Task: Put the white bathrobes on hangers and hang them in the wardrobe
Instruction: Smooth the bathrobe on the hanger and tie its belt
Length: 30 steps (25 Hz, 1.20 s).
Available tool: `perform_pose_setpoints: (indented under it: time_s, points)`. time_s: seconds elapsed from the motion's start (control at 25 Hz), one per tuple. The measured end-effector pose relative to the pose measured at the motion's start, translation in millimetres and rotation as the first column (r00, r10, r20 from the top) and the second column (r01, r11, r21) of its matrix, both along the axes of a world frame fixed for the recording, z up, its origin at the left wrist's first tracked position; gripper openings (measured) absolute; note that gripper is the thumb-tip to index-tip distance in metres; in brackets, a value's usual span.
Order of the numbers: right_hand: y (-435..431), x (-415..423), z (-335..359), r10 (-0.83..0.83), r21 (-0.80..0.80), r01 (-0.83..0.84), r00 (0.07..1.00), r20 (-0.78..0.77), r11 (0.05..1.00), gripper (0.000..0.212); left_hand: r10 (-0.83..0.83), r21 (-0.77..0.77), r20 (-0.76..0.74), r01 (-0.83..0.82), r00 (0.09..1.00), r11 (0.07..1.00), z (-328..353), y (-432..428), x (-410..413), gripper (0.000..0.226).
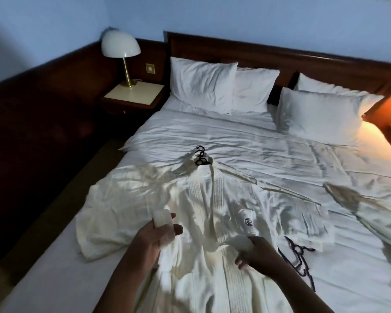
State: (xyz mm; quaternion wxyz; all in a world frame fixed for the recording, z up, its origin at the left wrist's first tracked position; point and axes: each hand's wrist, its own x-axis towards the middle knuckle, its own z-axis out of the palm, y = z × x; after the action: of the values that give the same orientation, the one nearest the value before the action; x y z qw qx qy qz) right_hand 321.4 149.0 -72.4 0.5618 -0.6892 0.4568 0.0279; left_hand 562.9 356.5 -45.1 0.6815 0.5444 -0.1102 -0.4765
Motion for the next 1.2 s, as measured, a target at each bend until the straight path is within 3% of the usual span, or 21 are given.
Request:
perform_pose_setpoints:
  time_s: [0.16,0.2,0.28,0.32,0.4,0.52,0.6,0.68,0.8,1.0,1.12,1.2]
  points:
    - [-5.4,-16.1,51.6,-0.068,0.082,0.052,0.976,0.208,0.995,0.073,-0.089,0.056,0.217,0.079,0.972,0.995,59.4,-18.3,-25.8,0.019]
    - [-5.4,-18.1,58.9,-0.045,0.104,0.023,0.975,0.216,0.994,0.071,-0.088,0.06,0.264,0.074,0.961,0.995,70.4,-23.5,-32.2,0.014]
    - [1.7,-23.6,74.8,0.035,0.069,-0.047,0.984,0.173,0.997,0.034,-0.061,0.058,0.313,0.045,0.948,0.997,92.5,-31.8,-50.2,0.008]
    - [6.9,-27.0,78.2,0.07,0.048,-0.078,0.987,0.145,0.996,0.022,-0.066,0.053,0.323,0.051,0.944,0.997,102.0,-34.8,-60.1,0.009]
    - [20.0,-34.5,80.1,0.107,0.027,-0.11,0.99,0.093,0.994,0.016,-0.126,0.061,0.351,0.112,0.928,0.992,108.6,-36.1,-78.3,0.006]
    - [30.8,-51.6,70.6,0.075,0.163,-0.084,0.995,0.061,0.983,0.04,-0.205,0.132,0.397,0.165,0.895,0.977,108.4,-33.8,-100.1,0.008]
    - [35.1,-63.3,58.1,0.162,0.196,-0.156,0.987,-0.015,0.968,0.059,-0.232,0.164,0.417,0.178,0.879,0.97,108.4,-29.0,-113.5,0.011]
    - [45.5,-76.0,52.5,0.224,0.185,-0.208,0.972,-0.067,0.96,0.046,-0.264,0.19,0.435,0.198,0.861,0.962,107.2,-20.9,-125.0,0.014]
    - [62.8,-89.8,47.5,0.103,0.284,-0.104,0.995,0.017,0.953,0.021,-0.258,0.154,0.409,0.212,0.875,0.965,97.4,-4.8,-136.8,0.018]
    - [80.7,-111.2,46.1,0.067,0.454,-0.138,0.983,0.168,0.88,0.027,-0.231,0.096,0.444,0.211,0.866,0.973,102.3,15.6,-148.0,0.018]
    - [70.9,-114.1,52.5,0.193,0.327,-0.273,0.947,0.258,0.905,0.031,-0.228,0.089,0.485,0.212,0.844,0.973,128.0,15.9,-153.7,0.019]
    - [63.9,-109.4,65.6,0.091,0.279,-0.177,0.951,0.295,0.944,0.041,-0.215,0.079,0.527,0.204,0.822,0.976,144.8,12.9,-155.8,0.02]
